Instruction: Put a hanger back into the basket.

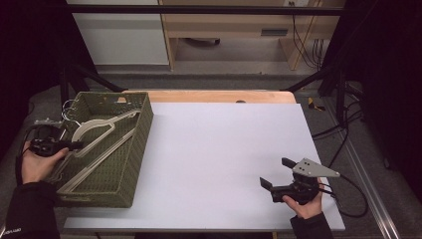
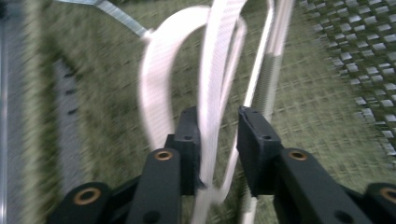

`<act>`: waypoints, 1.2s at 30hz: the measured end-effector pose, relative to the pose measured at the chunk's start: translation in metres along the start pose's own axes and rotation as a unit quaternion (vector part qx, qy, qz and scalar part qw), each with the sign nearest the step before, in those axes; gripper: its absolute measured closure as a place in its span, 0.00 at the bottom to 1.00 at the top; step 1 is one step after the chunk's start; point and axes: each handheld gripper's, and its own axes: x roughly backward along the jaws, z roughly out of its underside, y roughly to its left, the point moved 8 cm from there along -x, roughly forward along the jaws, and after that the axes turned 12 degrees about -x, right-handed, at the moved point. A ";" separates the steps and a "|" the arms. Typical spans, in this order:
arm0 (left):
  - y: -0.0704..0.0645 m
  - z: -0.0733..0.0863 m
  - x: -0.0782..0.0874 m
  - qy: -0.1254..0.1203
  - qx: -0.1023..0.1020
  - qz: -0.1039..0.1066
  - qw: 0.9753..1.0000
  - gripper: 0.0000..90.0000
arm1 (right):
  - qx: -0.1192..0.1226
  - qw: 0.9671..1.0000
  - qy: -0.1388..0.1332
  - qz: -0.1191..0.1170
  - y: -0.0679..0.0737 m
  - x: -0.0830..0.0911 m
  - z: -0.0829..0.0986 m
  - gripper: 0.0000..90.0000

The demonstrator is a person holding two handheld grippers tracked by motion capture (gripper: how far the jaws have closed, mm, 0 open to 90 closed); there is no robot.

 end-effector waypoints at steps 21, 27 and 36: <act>-0.047 -0.022 0.050 -0.126 -0.026 -0.008 0.992 0.50 | -0.003 1.000 -0.006 0.002 -0.001 0.002 -0.002 0.00; -0.102 -0.040 0.069 -0.210 -0.073 0.022 0.975 0.38 | -0.004 1.000 -0.010 0.002 -0.002 0.004 -0.004 0.00; -0.186 -0.056 0.066 -0.275 -0.124 0.085 0.950 0.18 | -0.009 1.000 -0.022 0.004 -0.004 0.008 -0.007 0.00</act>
